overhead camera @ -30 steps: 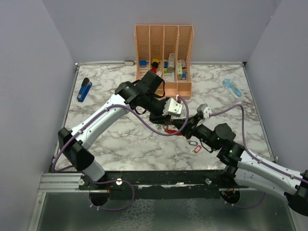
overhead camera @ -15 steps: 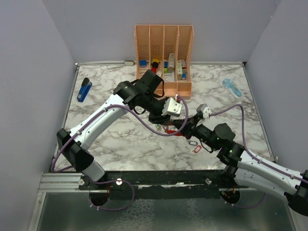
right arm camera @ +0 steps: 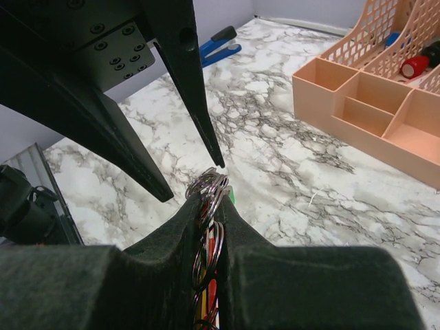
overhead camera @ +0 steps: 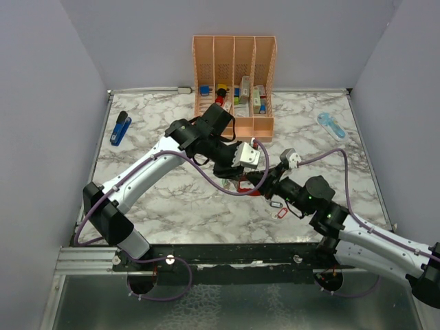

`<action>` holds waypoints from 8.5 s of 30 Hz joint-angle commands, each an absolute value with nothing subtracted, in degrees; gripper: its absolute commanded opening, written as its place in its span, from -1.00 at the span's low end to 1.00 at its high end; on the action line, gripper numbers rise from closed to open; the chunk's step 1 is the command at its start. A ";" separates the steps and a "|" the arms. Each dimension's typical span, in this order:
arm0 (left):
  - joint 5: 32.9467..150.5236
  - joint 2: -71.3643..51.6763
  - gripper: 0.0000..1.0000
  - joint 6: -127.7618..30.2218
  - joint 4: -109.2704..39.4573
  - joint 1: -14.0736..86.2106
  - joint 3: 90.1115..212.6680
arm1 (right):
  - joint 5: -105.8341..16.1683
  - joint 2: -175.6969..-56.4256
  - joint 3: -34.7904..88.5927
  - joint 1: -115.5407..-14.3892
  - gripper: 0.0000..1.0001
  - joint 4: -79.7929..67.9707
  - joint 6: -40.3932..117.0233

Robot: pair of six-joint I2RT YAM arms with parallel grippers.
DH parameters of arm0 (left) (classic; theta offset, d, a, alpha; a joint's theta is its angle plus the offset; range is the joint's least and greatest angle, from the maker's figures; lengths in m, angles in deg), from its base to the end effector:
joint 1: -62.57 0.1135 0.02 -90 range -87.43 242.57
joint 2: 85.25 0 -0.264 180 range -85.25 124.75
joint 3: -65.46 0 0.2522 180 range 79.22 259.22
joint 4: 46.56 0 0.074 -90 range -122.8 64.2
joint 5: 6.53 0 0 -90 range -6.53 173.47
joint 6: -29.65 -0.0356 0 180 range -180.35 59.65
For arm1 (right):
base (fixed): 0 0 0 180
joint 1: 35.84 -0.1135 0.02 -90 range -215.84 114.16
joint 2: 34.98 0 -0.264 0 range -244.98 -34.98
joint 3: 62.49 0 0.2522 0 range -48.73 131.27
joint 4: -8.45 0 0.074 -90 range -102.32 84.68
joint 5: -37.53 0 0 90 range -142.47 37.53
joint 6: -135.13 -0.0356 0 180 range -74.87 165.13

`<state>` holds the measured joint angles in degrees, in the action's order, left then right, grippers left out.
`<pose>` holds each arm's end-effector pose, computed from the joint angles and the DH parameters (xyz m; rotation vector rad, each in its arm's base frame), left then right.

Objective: Put the keys on the keyring

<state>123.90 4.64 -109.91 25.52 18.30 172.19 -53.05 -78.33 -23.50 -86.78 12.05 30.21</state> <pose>0.2120 -0.2389 0.3675 1.9279 1.4271 -0.8421 0.1194 0.1466 0.2741 -0.5041 1.5773 0.8812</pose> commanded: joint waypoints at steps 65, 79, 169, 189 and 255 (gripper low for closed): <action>119.77 1.35 -0.76 -103.23 18.97 16.34 170.21 | -55.12 -72.01 -25.30 -86.64 -0.89 11.47 27.60; 123.86 2.54 -1.00 -102.00 18.11 16.34 173.26 | -56.81 -67.65 -27.11 -86.64 -0.88 11.10 27.06; 135.57 2.44 -0.55 -104.45 21.12 16.43 171.71 | -52.19 -68.44 -24.04 -86.64 -0.97 6.57 32.04; 128.53 3.01 -0.54 -100.85 14.55 16.42 168.32 | -51.90 -68.19 -23.33 -86.66 -0.96 5.58 31.51; 129.09 3.43 -1.00 -101.54 15.88 16.34 171.80 | -56.87 -63.68 -25.67 -86.64 -0.78 1.77 26.93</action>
